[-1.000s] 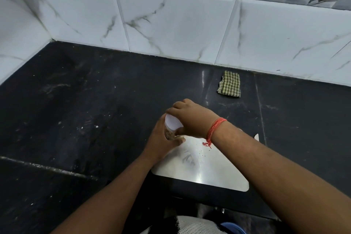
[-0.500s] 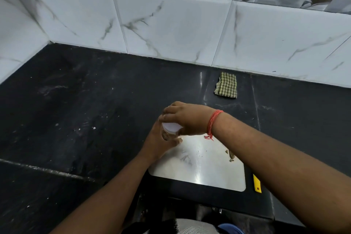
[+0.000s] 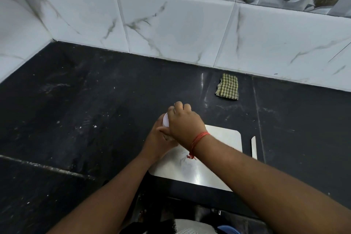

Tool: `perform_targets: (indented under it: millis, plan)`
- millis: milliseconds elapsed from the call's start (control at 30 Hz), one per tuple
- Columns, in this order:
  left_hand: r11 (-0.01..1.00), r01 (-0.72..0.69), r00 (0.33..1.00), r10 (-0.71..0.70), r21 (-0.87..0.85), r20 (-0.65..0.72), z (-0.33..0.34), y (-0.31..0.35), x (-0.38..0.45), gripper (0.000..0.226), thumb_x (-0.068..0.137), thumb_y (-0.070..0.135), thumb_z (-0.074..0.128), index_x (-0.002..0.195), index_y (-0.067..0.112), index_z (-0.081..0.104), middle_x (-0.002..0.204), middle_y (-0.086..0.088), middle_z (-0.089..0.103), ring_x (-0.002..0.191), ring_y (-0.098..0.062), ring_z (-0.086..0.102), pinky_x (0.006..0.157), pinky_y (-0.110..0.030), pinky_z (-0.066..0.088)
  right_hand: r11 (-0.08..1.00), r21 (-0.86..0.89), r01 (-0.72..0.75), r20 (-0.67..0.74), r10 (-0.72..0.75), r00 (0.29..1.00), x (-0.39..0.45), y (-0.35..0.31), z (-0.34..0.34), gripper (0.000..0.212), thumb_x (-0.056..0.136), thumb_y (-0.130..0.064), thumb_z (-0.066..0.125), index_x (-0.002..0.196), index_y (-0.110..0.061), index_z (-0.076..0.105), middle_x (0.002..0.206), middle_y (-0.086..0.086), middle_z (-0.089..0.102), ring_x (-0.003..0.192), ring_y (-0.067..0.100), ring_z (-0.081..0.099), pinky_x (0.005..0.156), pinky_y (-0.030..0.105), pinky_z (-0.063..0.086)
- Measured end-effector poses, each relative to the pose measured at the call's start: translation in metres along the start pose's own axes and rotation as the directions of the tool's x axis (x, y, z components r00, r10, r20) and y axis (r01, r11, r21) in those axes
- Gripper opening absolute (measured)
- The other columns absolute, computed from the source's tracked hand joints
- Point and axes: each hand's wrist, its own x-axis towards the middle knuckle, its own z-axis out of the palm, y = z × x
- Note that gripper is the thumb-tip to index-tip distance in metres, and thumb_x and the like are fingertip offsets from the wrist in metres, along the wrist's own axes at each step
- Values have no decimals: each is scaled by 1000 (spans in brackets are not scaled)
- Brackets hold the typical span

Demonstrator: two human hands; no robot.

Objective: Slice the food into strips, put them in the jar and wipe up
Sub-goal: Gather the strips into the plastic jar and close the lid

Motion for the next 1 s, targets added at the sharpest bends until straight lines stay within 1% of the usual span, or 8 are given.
perform_targets:
  millis: [133, 267, 433, 567, 633, 867, 933, 1000]
  plan:
    - [997, 55, 997, -51, -52, 62, 0, -6, -1, 90, 74, 31, 86, 146, 39, 33, 145, 12, 47, 128, -6, 53, 107, -38, 48, 976, 37, 216, 136, -219, 966, 13, 24, -19, 88, 84, -73, 43, 149, -16, 29, 136, 12, 44, 114, 30, 48, 91, 40, 51]
    - [992, 117, 992, -115, -40, 48, 3, -9, -3, 102, 71, 49, 86, 152, 34, 26, 148, 10, 46, 133, -9, 48, 112, -41, 43, 876, 41, 480, 205, -478, 854, 23, 46, -35, 80, 85, -50, 66, 151, -31, 26, 134, 3, 45, 114, 23, 50, 94, 37, 51]
    - [996, 87, 995, -87, 1, 46, 5, -11, -1, 100, 77, 42, 84, 155, 28, 23, 156, 6, 38, 140, -12, 41, 118, -38, 36, 906, 62, 419, 127, -424, 897, 20, 41, -30, 74, 81, -47, 70, 146, -28, 39, 126, 1, 49, 108, 20, 51, 92, 33, 52]
    - [997, 79, 995, -80, 13, 67, 4, -13, 2, 97, 77, 43, 84, 153, 33, 23, 150, 17, 36, 132, 1, 38, 110, -19, 33, 920, 66, 387, 114, -392, 913, 15, 41, -27, 72, 84, -48, 68, 146, -25, 39, 128, 2, 50, 108, 20, 52, 94, 30, 51]
    - [997, 70, 995, -71, 15, 72, 3, -14, 4, 97, 75, 47, 84, 152, 37, 26, 149, 20, 39, 131, 5, 41, 110, -21, 38, 928, 65, 366, 79, -371, 925, 11, 41, -23, 71, 85, -54, 62, 144, -22, 41, 127, 3, 51, 106, 19, 54, 93, 29, 51]
    - [999, 29, 998, -31, 46, 61, 4, -10, 7, 84, 79, 37, 83, 148, 35, 35, 145, 14, 48, 130, 0, 48, 109, -28, 46, 1000, 12, -25, 78, 24, 997, 1, 15, -5, 89, 79, -82, 41, 130, -10, 47, 114, 9, 56, 92, 27, 63, 74, 38, 55]
    - [1000, 27, 997, -27, -1, 69, 3, -9, 4, 85, 79, 27, 84, 148, 33, 34, 148, 11, 45, 132, -3, 46, 111, -27, 41, 999, -18, 31, 98, -29, 995, 3, 22, -8, 95, 77, -83, 42, 135, -8, 42, 121, 11, 54, 97, 29, 61, 76, 40, 54]
    - [999, 35, 996, -33, -18, 83, 1, -9, 3, 93, 78, 28, 85, 152, 29, 29, 151, 9, 42, 136, -4, 43, 114, -29, 37, 960, -39, 279, 96, -274, 957, 8, 37, -13, 96, 81, -77, 46, 149, -12, 28, 139, 9, 44, 111, 28, 55, 88, 39, 54]
